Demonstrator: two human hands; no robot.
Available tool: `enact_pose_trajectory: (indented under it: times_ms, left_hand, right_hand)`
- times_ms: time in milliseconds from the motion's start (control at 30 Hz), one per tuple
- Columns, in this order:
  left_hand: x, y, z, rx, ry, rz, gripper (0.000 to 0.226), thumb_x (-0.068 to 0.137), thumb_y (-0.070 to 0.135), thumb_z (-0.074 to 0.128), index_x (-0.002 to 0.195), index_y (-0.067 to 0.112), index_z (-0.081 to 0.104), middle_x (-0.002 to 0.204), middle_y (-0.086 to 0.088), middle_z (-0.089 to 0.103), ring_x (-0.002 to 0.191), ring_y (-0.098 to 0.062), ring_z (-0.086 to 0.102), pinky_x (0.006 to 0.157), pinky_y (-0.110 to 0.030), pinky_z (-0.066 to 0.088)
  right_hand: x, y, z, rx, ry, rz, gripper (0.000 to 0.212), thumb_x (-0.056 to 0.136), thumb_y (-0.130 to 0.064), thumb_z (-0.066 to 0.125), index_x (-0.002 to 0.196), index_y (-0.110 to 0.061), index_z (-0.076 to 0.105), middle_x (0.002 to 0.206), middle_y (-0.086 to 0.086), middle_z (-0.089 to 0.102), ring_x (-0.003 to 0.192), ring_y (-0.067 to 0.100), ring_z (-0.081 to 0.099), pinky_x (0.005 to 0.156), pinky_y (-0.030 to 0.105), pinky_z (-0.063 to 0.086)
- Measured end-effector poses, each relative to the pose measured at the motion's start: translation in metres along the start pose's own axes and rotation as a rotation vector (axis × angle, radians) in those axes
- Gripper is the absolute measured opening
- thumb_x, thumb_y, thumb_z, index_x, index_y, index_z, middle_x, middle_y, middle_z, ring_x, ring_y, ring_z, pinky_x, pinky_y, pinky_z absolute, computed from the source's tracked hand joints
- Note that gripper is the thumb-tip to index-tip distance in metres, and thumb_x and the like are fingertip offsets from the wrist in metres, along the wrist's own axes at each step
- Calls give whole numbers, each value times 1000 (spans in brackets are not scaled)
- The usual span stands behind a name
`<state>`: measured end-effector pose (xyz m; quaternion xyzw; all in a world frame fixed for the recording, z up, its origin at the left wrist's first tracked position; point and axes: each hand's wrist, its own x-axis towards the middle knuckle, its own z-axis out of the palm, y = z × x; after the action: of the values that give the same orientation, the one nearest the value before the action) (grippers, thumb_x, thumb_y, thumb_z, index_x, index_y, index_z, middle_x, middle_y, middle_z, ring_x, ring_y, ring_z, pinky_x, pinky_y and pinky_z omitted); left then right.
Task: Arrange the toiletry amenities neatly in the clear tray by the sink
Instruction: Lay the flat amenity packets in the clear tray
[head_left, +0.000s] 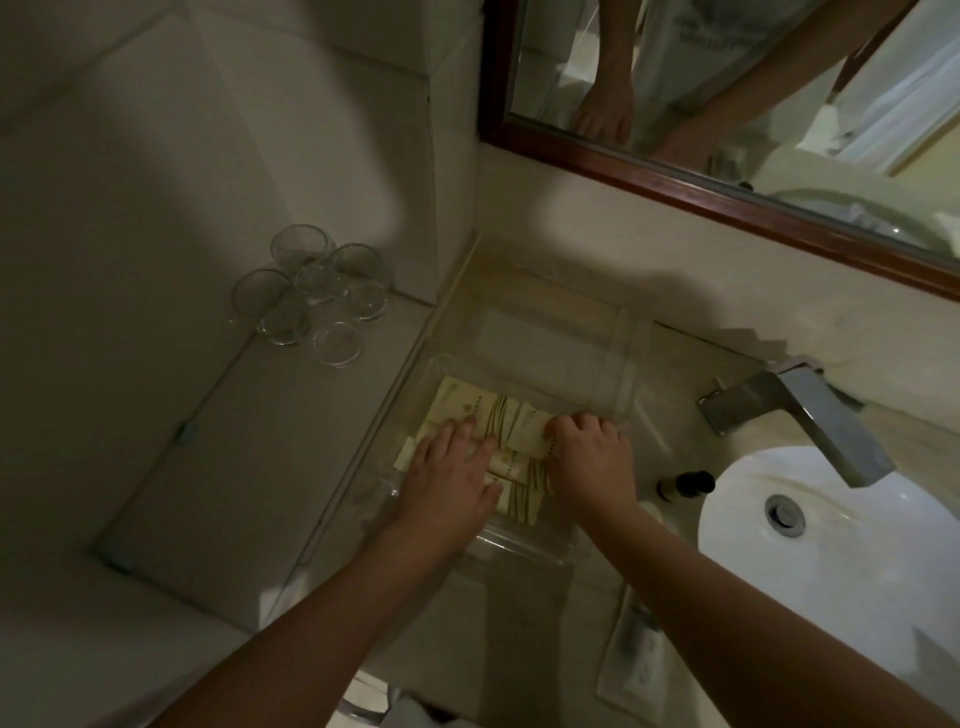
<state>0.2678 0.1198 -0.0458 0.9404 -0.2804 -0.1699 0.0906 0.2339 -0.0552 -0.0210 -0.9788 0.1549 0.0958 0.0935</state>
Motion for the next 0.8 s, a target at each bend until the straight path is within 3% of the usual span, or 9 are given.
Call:
enact_pose_trajectory:
  times_ms: [167, 267, 367, 467, 567, 667, 800]
  left_hand:
    - [1, 2, -4, -12, -30, -23, 60, 93, 50, 32, 147, 27, 19, 160, -4, 8, 147, -28, 0, 118, -48, 10]
    - [-7, 0, -12, -56, 81, -75, 47, 90, 45, 42, 133, 24, 44, 150, -7, 33, 137, -28, 27, 109, -43, 30]
    - [-22, -7, -13, -30, 152, -96, 37, 88, 42, 45, 118, 24, 58, 137, -7, 48, 125, -24, 40, 101, -41, 36]
    - [-38, -1, -7, -49, 46, -67, 42, 92, 44, 36, 128, 26, 50, 144, -4, 42, 131, -21, 35, 110, -39, 25]
    - [-45, 4, -3, -8, -6, -54, 50, 93, 48, 33, 137, 26, 42, 152, -3, 33, 139, -23, 27, 115, -42, 15]
    - [-46, 5, -5, -3, 13, -43, 49, 92, 47, 37, 134, 24, 45, 150, -4, 36, 138, -24, 30, 114, -42, 19]
    - [-43, 4, -9, -14, 56, -76, 42, 89, 46, 40, 122, 24, 53, 145, -4, 40, 134, -22, 31, 110, -40, 26]
  right_hand:
    - [2, -3, 0, 34, -13, 9, 31, 91, -32, 51, 122, -26, 54, 120, 3, 54, 109, 24, 49, 90, 36, 37]
    - [-3, -1, -1, 58, 39, 9, 29, 90, -30, 54, 118, -25, 56, 113, 0, 54, 102, 20, 48, 87, 32, 37]
    - [-17, 2, 1, 76, 37, -50, 27, 92, -33, 53, 118, -28, 58, 112, -5, 56, 102, 15, 50, 87, 29, 41]
    - [-32, 0, 11, 81, -42, -119, 26, 94, -34, 48, 117, -27, 59, 115, -4, 59, 101, 17, 55, 83, 29, 47]
    - [-39, -4, 20, 127, -98, -148, 33, 94, -31, 48, 126, -26, 57, 124, -2, 55, 108, 19, 52, 91, 31, 47]
    - [-39, -8, 20, 148, -104, -175, 38, 97, -29, 45, 134, -26, 53, 128, -1, 53, 114, 19, 48, 98, 32, 44]
    - [-40, -7, 19, 152, -103, -191, 39, 95, -28, 46, 133, -25, 54, 126, 0, 54, 112, 21, 49, 97, 33, 44]
